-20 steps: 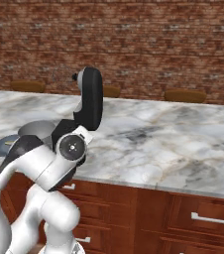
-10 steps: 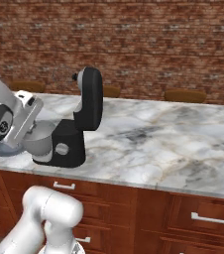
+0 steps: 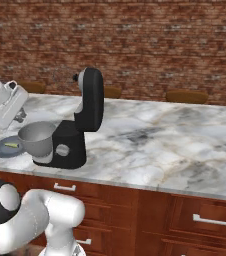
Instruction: Add butter and sugar cubes to the stand mixer bowl and then turn on the stand mixer to begin making frosting.
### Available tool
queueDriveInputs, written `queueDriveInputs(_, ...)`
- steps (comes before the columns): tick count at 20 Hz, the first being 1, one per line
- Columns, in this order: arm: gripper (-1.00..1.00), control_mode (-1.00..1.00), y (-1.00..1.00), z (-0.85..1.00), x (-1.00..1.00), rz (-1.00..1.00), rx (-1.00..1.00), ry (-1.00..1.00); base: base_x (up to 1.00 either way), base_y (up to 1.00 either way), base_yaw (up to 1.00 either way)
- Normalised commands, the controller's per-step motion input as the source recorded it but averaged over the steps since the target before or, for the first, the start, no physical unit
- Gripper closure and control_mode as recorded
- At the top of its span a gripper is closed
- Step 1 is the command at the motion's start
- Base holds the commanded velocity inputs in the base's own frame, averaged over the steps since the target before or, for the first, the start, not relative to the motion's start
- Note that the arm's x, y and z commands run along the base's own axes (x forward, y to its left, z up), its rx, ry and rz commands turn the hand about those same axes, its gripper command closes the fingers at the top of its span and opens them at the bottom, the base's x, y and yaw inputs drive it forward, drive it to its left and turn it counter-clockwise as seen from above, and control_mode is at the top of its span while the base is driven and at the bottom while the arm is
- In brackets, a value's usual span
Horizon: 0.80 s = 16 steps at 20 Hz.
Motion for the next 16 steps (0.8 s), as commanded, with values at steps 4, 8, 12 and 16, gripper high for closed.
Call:
queueDriveInputs(4,1.00,-1.00,0.16,-0.44,0.75,0.00,-0.11,0.23,0.00,0.00,0.00)
queueDriveInputs(8,1.00,-1.00,0.18,-0.67,0.50,0.00,-0.11,0.13,0.00,0.00,0.00)
queueDriveInputs(12,1.00,-1.00,0.22,-0.68,0.47,0.00,-0.07,0.08,0.00,0.00,0.00)
queueDriveInputs(16,1.00,-1.00,0.11,-0.50,0.45,0.00,0.00,0.00,0.00,0.00,0.00)
